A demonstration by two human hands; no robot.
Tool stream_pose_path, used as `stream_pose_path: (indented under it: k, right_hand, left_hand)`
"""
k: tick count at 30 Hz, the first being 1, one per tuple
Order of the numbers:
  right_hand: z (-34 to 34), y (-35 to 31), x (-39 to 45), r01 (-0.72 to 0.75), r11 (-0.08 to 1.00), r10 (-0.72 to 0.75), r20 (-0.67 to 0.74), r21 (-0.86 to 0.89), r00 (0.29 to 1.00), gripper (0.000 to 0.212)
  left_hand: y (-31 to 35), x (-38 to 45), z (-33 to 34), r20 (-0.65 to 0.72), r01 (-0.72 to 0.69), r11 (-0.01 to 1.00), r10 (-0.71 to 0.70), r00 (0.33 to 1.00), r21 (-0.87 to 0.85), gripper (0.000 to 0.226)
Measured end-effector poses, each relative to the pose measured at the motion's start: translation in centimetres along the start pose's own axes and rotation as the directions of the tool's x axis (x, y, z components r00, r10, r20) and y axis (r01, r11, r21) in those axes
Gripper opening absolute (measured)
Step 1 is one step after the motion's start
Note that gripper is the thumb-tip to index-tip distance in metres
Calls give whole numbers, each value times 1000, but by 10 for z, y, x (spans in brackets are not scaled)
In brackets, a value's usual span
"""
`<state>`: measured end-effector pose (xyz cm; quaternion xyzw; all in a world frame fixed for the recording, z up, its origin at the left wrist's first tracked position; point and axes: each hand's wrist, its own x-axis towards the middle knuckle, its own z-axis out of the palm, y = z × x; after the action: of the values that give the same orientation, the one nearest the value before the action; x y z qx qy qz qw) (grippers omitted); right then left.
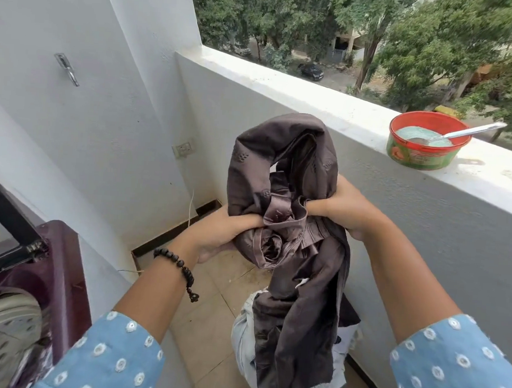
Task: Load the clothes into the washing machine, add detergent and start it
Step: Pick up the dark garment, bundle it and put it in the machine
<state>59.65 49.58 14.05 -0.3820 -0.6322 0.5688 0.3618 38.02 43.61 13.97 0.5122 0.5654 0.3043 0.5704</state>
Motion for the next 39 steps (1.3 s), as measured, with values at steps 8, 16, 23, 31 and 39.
stream_pose_path:
  k: [8, 16, 23, 31, 39]
  right_hand:
    - [-15, -1, -3, 6, 999, -6, 1, 32, 1000, 34]
    - [-19, -17, 0, -26, 989, 63, 257, -142, 964, 38]
    - [-1, -36, 3, 22, 956, 70, 301, -292, 951, 29]
    - [9, -27, 13, 96, 962, -106, -24, -255, 994, 32]
    - [-19, 0, 4, -17, 999, 9, 210, 34, 978, 80]
  left_hand:
    - [-17, -13, -51, 287, 5, 990, 35, 957, -138, 101]
    - [56, -20, -60, 51, -234, 946, 229, 972, 224, 151]
    - [59, 0, -12, 171, -293, 789, 237, 956, 540, 146]
    - [0, 14, 19, -88, -320, 933, 337, 937, 162, 79]
    - [9, 19, -4, -373, -474, 879, 427, 824, -43, 49]
